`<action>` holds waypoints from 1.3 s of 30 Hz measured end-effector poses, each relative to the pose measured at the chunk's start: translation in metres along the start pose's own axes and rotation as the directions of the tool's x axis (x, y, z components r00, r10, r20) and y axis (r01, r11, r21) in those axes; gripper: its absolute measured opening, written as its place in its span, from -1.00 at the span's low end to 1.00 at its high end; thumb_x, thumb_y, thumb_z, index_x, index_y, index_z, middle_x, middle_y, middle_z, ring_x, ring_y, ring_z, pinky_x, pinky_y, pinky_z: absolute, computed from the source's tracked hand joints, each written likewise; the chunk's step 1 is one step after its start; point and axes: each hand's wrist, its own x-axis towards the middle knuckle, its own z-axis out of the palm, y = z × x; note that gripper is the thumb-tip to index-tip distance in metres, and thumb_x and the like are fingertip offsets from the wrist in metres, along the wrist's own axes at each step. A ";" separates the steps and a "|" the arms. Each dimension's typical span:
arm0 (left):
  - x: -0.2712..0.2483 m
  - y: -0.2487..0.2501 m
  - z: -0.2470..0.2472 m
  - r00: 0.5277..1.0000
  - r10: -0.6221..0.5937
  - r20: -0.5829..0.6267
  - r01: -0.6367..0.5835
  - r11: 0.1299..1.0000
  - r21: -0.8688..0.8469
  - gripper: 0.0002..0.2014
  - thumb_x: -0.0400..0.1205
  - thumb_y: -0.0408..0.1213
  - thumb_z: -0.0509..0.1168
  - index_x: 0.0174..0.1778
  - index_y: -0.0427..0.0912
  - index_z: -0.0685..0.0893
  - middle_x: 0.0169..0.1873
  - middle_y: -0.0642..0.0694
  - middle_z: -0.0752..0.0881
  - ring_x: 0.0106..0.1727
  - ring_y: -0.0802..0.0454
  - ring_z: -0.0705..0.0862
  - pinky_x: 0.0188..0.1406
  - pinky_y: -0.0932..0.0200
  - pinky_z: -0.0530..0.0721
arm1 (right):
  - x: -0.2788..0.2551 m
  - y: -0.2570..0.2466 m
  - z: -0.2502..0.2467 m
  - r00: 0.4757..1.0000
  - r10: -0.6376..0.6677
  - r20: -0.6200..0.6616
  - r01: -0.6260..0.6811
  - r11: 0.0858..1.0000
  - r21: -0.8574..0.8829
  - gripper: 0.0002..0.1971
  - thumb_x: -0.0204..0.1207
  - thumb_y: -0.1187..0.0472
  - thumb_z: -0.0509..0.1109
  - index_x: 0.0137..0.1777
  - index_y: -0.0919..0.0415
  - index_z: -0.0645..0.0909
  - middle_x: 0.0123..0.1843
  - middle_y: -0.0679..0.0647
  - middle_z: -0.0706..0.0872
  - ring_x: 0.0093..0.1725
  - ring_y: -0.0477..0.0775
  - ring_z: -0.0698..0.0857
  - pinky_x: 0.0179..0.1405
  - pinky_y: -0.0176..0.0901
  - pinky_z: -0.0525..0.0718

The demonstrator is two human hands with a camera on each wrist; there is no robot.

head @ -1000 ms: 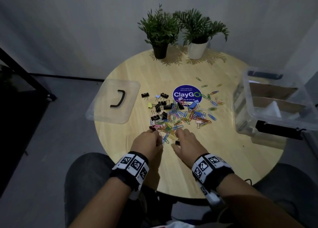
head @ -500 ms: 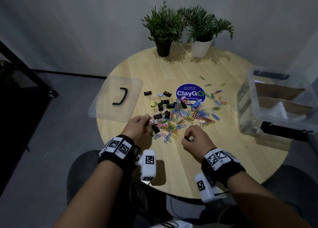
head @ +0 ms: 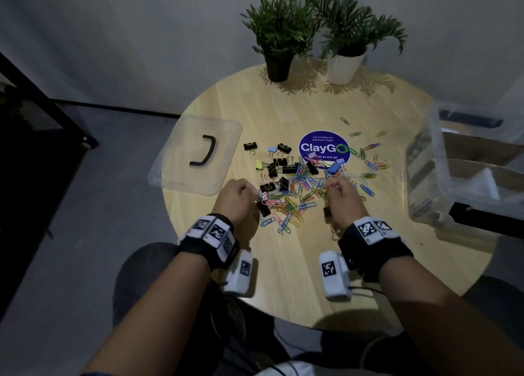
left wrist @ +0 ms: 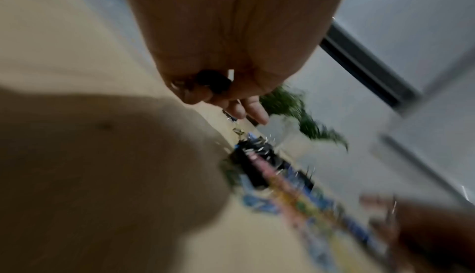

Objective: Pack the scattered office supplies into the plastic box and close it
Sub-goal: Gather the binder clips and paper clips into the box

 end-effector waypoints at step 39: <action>0.004 0.017 0.000 0.970 0.132 0.205 -0.215 0.857 0.468 -0.80 0.66 -0.22 0.15 0.15 -0.21 0.45 0.04 -0.20 0.53 -0.07 -0.15 0.58 -0.16 0.04 0.49 | 0.038 -0.021 -0.019 0.974 0.165 0.158 -0.224 0.555 0.801 -0.79 0.52 0.18 0.01 -0.18 0.15 0.48 -0.28 0.12 0.61 -0.46 0.06 0.45 -0.44 -0.24 0.25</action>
